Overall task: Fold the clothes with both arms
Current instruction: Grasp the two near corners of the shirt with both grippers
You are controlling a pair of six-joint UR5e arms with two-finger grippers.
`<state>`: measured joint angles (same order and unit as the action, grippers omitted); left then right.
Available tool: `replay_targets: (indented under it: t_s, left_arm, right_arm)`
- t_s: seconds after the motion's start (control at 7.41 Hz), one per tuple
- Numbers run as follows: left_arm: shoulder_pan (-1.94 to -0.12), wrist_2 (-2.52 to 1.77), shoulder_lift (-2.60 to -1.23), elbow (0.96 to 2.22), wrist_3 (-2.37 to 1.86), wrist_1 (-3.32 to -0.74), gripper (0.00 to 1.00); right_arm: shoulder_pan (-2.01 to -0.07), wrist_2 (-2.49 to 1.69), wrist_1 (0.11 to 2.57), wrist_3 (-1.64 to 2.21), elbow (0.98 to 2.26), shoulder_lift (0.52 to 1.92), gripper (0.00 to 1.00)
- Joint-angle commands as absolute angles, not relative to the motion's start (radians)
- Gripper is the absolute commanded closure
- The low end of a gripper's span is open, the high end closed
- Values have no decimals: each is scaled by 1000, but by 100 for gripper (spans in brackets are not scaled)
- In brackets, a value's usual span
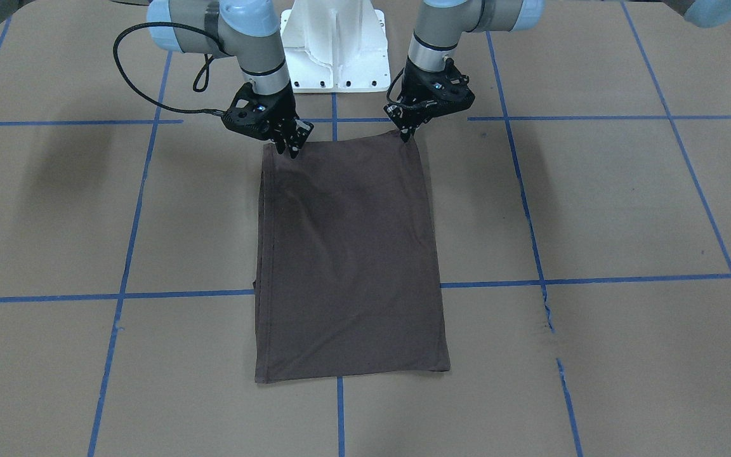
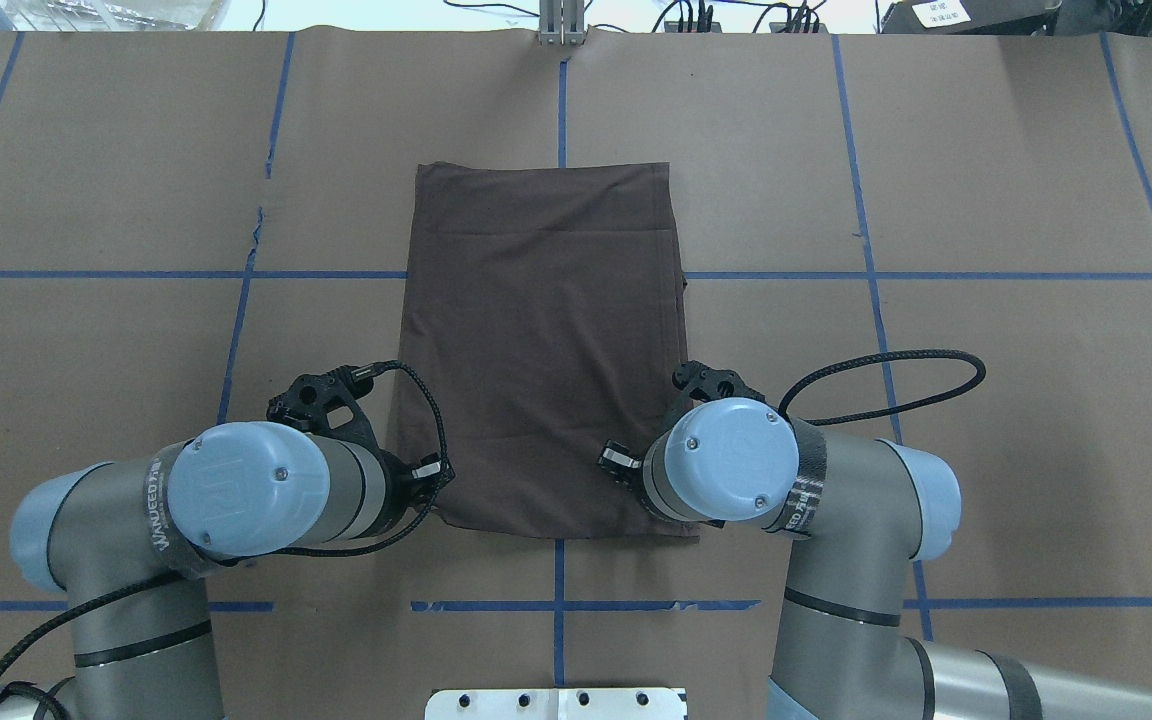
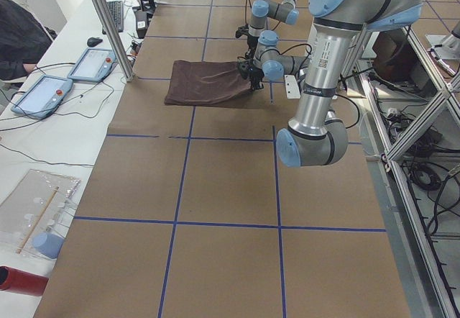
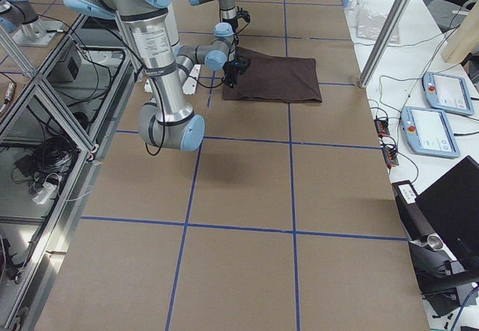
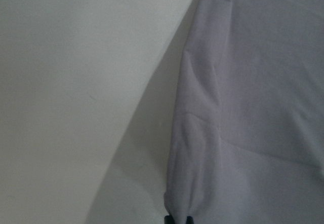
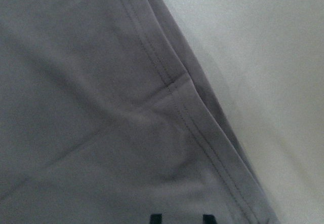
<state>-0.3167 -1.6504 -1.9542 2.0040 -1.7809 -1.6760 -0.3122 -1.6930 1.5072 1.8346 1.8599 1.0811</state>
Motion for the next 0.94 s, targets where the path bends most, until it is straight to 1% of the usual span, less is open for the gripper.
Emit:
replay_targets:
  t_s: [0.0,0.13,0.54,0.81]
  left_arm:
    - [-316,-1651,-1954,2005,-1781,-1675,100]
    - [-316,-1651,-1954,2005,-1781,-1675,100]
    - [-316,-1651,-1951,2003,-1781,-1675,100]
    - [-316,-1651,-1951,2003,-1781,-1675,100]
  right_arm:
    - [-308,-1694,1505,1841,1858,1074,0]
    - [-301,-1692,1506,1854,1850,1071,0]
    - [-288,-1686,1506,2027,1770,1040,0]
    - [-278,-1686,1517,2083,1769,1039,0]
